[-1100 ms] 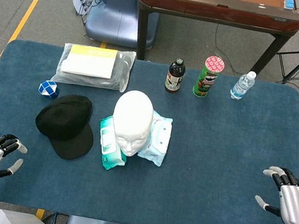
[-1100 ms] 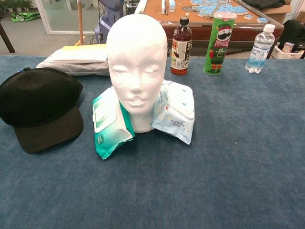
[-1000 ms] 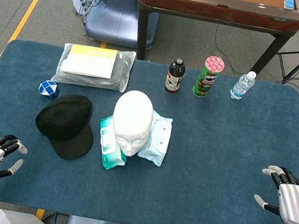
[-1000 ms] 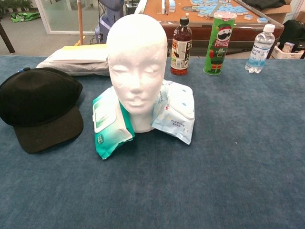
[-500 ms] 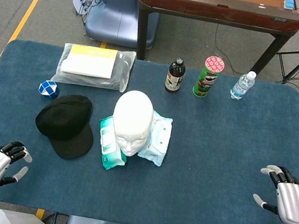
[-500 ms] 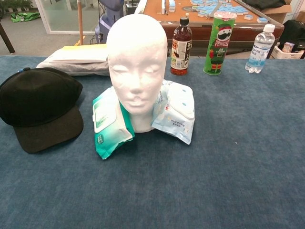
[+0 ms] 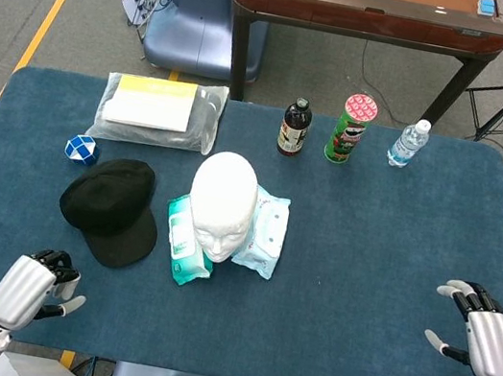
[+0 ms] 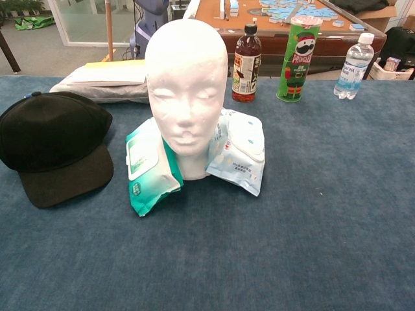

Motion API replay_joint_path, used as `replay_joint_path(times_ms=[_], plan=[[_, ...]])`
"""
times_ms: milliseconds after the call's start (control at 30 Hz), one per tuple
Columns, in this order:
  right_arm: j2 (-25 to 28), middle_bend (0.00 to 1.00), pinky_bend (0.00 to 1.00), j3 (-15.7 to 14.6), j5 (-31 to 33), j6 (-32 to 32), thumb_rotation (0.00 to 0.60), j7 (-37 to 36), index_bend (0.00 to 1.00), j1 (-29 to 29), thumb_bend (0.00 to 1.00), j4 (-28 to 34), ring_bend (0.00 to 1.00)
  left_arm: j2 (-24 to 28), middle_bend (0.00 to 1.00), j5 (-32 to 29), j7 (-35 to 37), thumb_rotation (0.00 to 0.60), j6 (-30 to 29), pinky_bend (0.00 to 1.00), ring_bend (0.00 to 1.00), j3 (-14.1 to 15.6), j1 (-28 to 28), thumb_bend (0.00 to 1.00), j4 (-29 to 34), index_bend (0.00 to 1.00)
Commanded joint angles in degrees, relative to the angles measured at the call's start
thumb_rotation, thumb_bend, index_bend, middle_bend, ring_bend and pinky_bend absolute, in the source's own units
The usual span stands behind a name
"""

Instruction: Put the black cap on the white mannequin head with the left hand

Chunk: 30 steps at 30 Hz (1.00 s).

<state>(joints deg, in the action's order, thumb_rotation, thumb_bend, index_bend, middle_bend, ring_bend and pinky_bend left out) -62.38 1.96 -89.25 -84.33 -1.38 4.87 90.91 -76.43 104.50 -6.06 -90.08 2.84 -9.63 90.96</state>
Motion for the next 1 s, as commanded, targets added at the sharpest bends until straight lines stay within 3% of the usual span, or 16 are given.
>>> replay_joint_path(times_ms=[33, 400, 1000], plan=[[0.1, 0.28, 0.38, -0.1, -0.3, -0.3, 0.600, -0.4, 0.32, -0.1, 0.12, -0.1, 0.20, -1.6, 0.93, -0.8, -2.5, 0.600, 1.6, 0.51, 0.54, -0.7, -0.6, 0.08, 0.9, 0.86], [0.3, 0.28, 0.38, -0.3, -0.6, -0.3, 0.600, -1.2, 0.32, -0.1, 0.12, -0.4, 0.20, -6.3, 1.00, -4.5, -8.6, 0.600, 8.1, 0.52, 0.59, -2.8, -3.5, 0.04, 1.0, 0.92], [0.7, 0.28, 0.38, -0.2, -0.1, 0.4, 0.600, -2.3, 0.32, 0.2, 0.12, -0.6, 0.20, -14.4, 1.00, -12.3, -14.3, 0.600, 15.4, 0.53, 0.61, -7.0, -8.5, 0.04, -3.5, 0.93]])
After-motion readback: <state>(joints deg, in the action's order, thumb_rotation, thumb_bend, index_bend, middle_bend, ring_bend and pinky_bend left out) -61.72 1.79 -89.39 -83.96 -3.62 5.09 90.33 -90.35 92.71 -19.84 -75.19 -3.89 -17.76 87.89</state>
